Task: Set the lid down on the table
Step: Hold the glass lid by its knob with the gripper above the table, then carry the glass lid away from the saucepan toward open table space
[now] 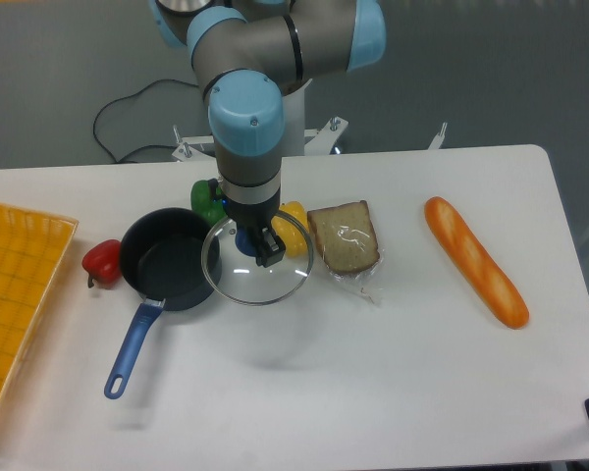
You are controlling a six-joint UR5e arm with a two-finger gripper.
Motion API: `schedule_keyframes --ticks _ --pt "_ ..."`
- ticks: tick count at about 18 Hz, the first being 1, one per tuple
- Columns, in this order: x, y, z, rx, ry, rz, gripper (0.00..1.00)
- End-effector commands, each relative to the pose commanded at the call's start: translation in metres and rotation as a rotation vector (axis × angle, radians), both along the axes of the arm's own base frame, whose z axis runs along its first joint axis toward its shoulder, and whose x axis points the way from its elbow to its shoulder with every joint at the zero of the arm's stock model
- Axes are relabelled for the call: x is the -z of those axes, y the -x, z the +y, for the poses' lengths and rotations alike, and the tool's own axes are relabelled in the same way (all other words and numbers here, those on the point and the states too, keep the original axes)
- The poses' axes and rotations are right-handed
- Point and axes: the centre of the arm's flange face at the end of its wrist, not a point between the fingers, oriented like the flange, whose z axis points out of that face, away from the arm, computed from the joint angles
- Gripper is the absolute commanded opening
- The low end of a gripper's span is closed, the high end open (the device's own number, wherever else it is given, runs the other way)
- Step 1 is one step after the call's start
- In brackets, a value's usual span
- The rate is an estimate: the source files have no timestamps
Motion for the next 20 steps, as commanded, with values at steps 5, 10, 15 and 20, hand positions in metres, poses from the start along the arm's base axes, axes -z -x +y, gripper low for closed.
schedule_keyframes --ticks 5,10,15,20 --pt "-0.005 0.000 0.002 -0.001 -0.008 0.005 0.56" --pt "-0.006 0.001 0.003 0.000 -0.009 0.008 0.56" --pt "-0.008 0.008 0.004 -0.008 -0.012 0.016 0.56" --pt "0.001 0.021 0.015 -0.012 -0.005 0.015 0.57"
